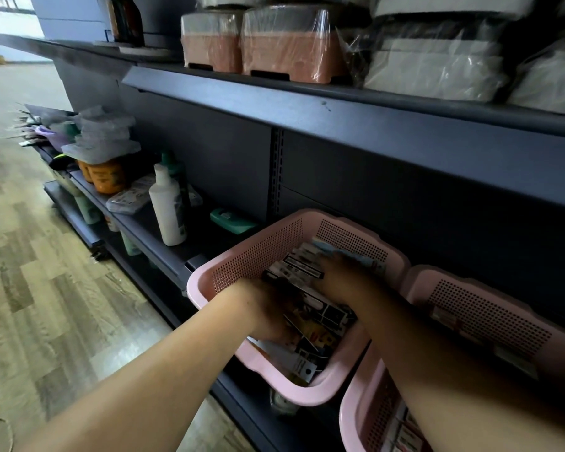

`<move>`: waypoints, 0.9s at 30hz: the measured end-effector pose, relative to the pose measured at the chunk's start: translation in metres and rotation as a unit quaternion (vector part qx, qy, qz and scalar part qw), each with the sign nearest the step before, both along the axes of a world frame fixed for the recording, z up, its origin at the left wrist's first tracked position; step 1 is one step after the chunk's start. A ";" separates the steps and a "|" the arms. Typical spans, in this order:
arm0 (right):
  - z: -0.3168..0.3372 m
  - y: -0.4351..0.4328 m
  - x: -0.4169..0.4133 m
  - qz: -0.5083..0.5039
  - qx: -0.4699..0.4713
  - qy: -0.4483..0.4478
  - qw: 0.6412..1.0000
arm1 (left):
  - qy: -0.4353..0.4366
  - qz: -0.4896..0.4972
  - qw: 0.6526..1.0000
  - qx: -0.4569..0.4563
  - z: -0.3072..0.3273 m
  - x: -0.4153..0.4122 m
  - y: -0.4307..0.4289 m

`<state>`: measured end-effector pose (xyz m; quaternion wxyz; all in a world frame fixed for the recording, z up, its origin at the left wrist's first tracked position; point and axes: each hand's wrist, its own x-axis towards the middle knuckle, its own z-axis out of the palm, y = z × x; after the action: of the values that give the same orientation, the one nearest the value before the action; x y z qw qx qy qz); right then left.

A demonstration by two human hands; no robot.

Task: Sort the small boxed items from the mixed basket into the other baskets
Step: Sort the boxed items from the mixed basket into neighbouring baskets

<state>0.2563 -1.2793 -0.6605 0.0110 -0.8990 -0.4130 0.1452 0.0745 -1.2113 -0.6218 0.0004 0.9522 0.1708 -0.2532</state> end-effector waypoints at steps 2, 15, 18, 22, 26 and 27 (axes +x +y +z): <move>0.004 -0.002 -0.001 0.041 0.046 -0.005 0.998 | -0.011 -0.004 1.000 0.005 0.003 0.001 0.000; 0.020 -0.015 -0.020 0.180 0.025 0.030 0.983 | -0.037 -0.015 0.998 -0.039 0.015 -0.003 0.009; 0.015 -0.022 -0.027 0.199 -0.061 0.038 0.977 | 0.052 -0.015 0.998 0.010 0.011 -0.010 0.009; 0.009 -0.024 -0.032 0.180 -0.115 0.001 0.977 | 0.041 0.007 0.999 0.002 0.016 -0.014 -0.001; 0.016 -0.028 -0.036 0.151 -0.049 -0.027 0.987 | 0.008 0.003 1.000 -0.011 0.012 -0.016 0.004; 0.017 -0.030 -0.037 0.147 -0.039 -0.022 0.988 | 0.003 0.005 1.000 -0.018 0.012 -0.018 0.006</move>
<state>0.2195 -1.3092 -0.6433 -0.0545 -0.8316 -0.5345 0.1409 0.0561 -1.2057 -0.6097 0.0181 0.9505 0.1714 -0.2586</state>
